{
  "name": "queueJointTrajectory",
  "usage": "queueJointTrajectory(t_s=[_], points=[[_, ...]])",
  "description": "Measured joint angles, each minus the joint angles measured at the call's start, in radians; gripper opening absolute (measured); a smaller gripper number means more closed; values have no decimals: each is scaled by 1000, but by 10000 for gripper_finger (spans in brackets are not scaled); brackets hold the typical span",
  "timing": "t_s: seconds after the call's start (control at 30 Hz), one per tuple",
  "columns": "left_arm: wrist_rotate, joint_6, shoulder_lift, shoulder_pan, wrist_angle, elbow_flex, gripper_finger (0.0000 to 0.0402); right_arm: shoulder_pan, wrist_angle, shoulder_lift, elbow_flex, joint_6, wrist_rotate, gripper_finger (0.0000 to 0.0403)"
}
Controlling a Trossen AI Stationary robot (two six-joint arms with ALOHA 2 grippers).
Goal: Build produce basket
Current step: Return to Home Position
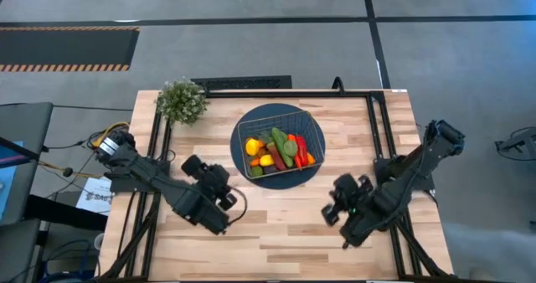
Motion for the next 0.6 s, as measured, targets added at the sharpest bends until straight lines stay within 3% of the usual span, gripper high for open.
queueJointTrajectory(t_s=[0.17, 0.3, 0.47, 0.6], points=[[38, -72, -20, -85, 1, -88, 168, 100, 72, -11, -22, 18, 50, 1], [32, -105, -35, -144, 2, -120, 135, 194, 44, -85, -22, 59, 192, 0], [-189, -102, -83, -192, 3, -144, 105, 282, 43, -237, -21, -23, 389, 0], [-347, -104, -175, -172, 65, -225, 92, 269, 69, -345, -21, -174, 415, 0]])
